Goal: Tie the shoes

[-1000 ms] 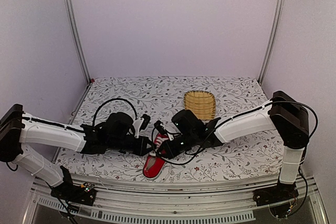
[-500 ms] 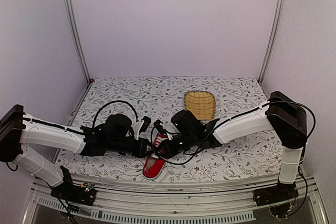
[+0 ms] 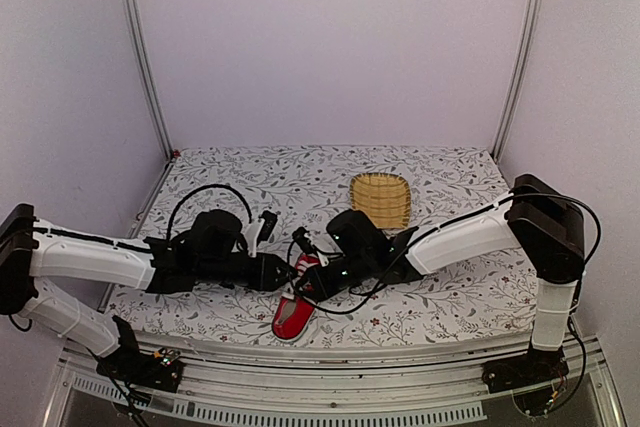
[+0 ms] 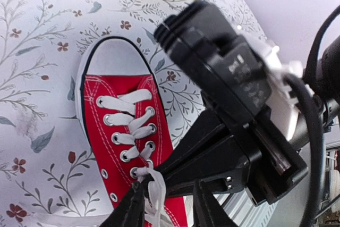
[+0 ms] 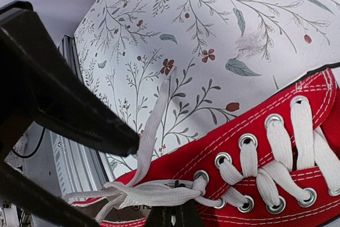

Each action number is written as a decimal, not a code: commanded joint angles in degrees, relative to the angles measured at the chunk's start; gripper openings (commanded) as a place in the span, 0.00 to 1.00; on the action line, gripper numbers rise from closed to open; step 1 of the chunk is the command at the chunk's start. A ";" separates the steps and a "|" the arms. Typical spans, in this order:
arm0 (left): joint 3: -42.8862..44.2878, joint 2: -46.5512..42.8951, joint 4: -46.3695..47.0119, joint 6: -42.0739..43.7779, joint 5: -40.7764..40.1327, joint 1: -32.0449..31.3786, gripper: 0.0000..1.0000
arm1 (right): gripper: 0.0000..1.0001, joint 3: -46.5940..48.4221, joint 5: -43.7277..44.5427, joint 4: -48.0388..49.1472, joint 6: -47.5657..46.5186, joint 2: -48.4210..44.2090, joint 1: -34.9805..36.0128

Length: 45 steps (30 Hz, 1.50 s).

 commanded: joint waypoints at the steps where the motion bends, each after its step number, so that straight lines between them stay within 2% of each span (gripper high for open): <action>1: -0.75 -0.69 -2.17 -0.27 -1.98 2.08 0.32 | 0.02 -0.77 0.40 1.37 0.03 0.56 0.16; 7: -1.19 1.17 -2.39 -1.41 0.10 4.60 0.31 | 0.02 -0.77 0.41 1.42 0.10 0.54 0.16; 19: -0.42 5.79 1.10 -0.73 7.18 4.90 0.25 | 0.02 -0.68 0.36 1.42 -0.01 0.62 0.16; 45: -2.95 4.91 5.63 -4.99 4.36 4.96 0.28 | 0.02 -0.33 -0.71 1.42 -0.10 1.55 0.15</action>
